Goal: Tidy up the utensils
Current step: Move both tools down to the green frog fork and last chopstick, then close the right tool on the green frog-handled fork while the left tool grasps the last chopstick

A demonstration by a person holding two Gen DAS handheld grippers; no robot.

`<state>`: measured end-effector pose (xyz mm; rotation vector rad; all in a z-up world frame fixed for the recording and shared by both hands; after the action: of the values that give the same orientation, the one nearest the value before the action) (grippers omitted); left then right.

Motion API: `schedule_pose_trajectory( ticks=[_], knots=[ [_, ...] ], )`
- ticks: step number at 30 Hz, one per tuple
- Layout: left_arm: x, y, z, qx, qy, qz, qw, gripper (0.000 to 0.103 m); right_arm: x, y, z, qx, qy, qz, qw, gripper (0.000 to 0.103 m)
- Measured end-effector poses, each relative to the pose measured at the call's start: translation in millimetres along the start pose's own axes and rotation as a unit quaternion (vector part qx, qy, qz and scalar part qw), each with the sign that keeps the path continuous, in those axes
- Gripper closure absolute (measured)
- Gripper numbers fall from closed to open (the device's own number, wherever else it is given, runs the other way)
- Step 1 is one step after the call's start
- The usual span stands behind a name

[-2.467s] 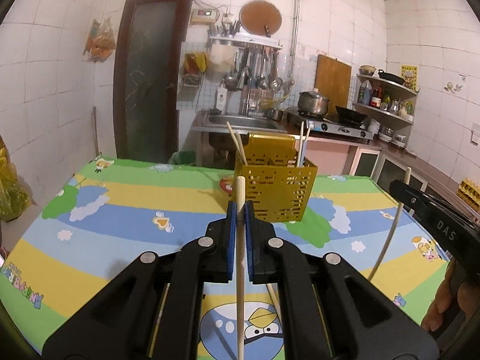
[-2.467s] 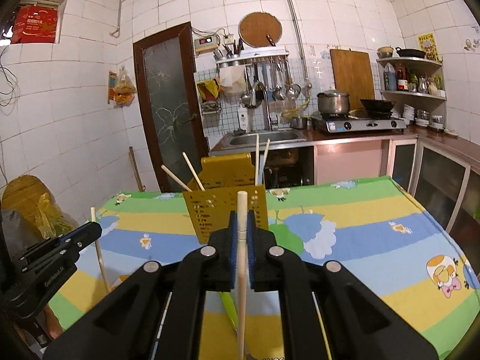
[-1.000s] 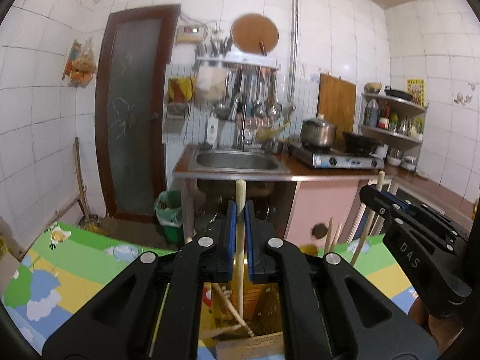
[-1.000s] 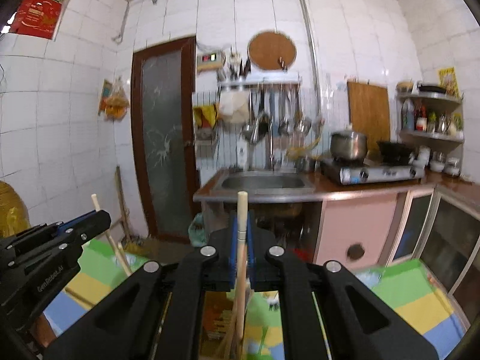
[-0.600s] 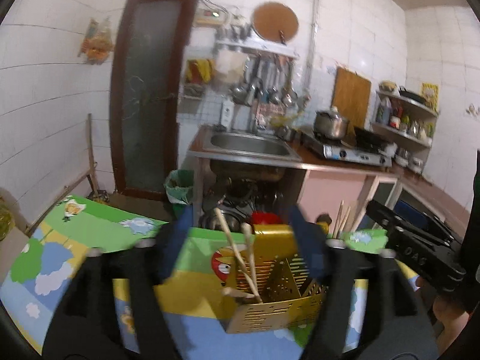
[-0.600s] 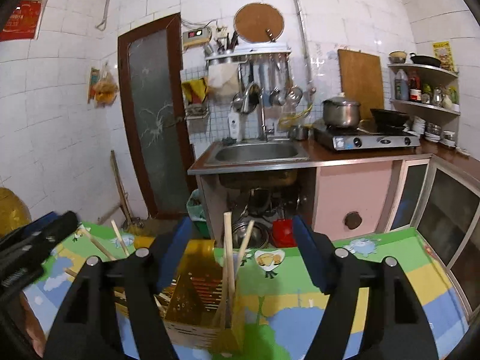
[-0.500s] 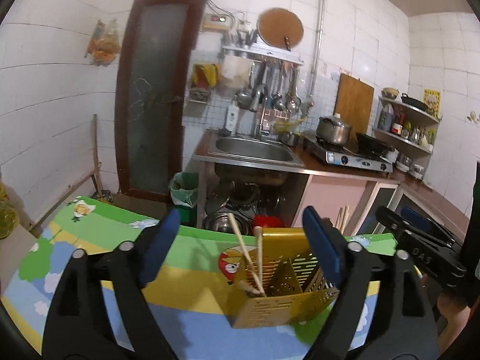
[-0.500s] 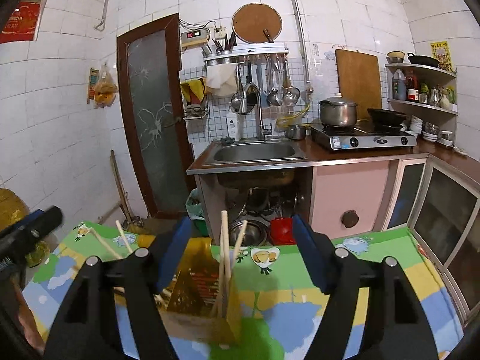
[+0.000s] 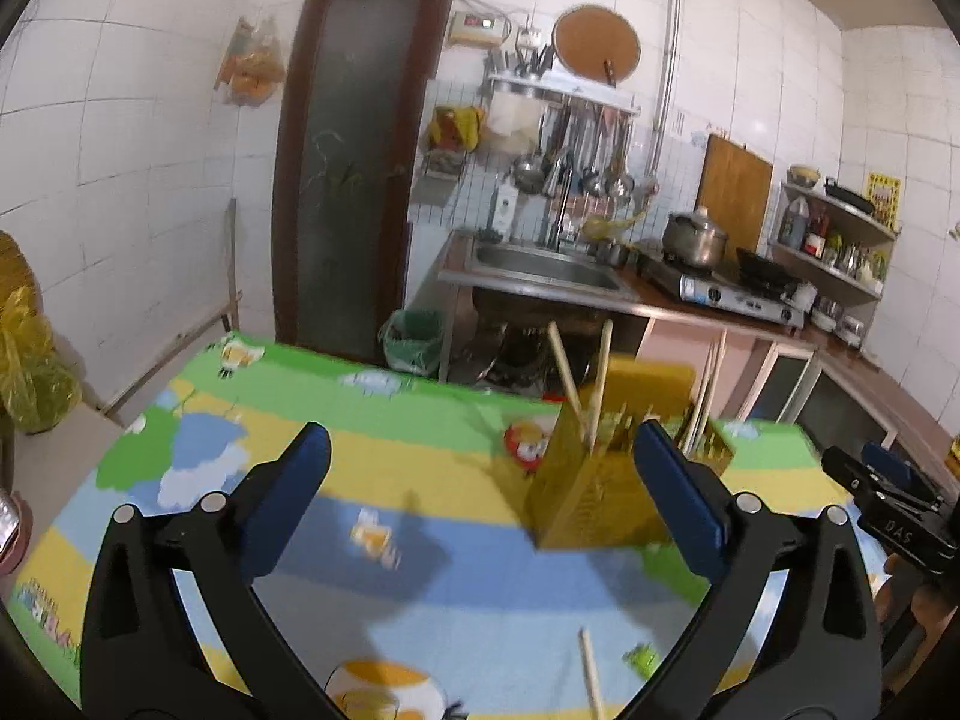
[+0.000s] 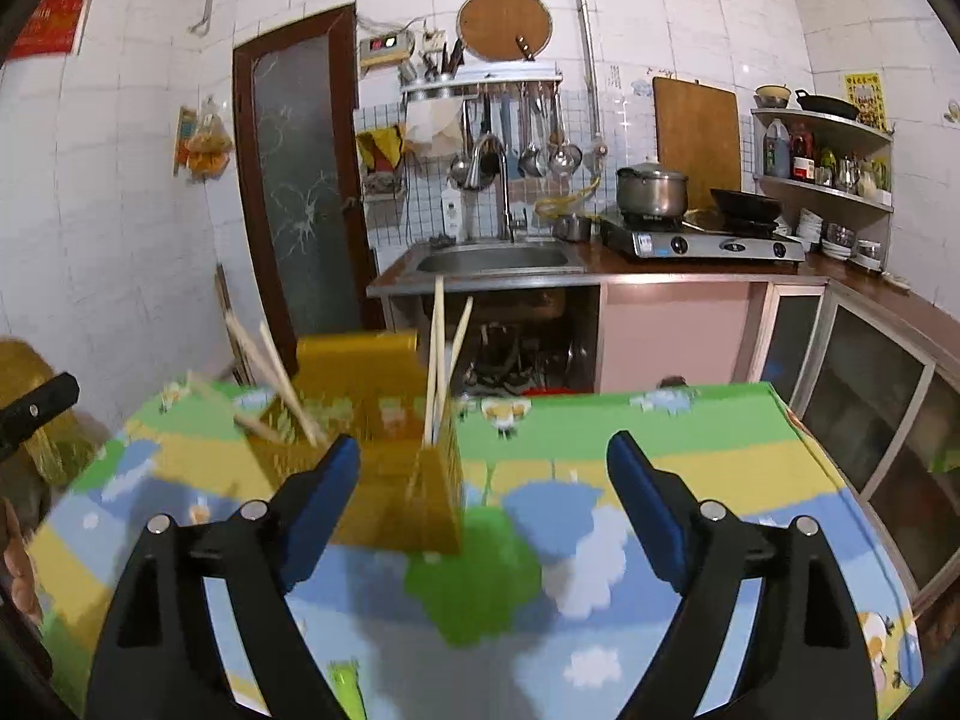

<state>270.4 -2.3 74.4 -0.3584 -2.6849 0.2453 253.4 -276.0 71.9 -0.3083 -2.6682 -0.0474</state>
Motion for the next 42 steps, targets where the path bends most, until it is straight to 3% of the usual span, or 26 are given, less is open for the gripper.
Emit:
schedule_pose_trajectory(
  ticks=[14, 22, 30, 35, 40, 42],
  knots=[
    [5.6, 18.3, 103.6, -0.004, 0.091, -0.012, 0.9958, 0.005, 10.7, 29.5, 106.7, 0.044, 0.085, -0.006, 0.995, 0.019],
    [-16.8, 27.6, 159.6, 0.000, 0.164, -0.013, 0.9864, 0.005, 1.0, 47.4, 147.9, 0.076, 0.128, -0.014, 0.989, 0.019],
    [-29.8, 37.2, 177.2, 0.003, 0.191, -0.026, 0.9813, 0.005, -27.2, 70.8, 178.3, 0.131, 0.187, -0.017, 0.973, 0.021],
    [-34.4, 39.5, 180.7, 0.006, 0.199, -0.030, 0.9794, 0.005, -34.9, 80.3, 181.0, 0.122, 0.215, -0.043, 0.968, 0.048],
    [-37.0, 29.6, 178.4, 0.004, 0.204, -0.027, 0.9786, 0.005, -37.7, 87.1, 179.1, 0.115, 0.222, -0.058, 0.966, 0.085],
    [-37.6, 22.6, 177.4, -0.001, 0.205, -0.025, 0.9785, 0.005, -38.3, 82.8, 177.8, 0.109, 0.222, -0.055, 0.968, 0.087]
  ],
)
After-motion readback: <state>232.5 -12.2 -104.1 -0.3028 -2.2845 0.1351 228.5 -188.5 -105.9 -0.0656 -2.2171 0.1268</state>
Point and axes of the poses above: each gripper's, at about its wrist camera, not at the fingertips, and x roughly against the way its jaws point, y to its left, z to its underside, the point moved 8 cm from there along -x, roughly the way its jaws point, and after that the axes turned 10 degrees about z, right-handed, at the moved point
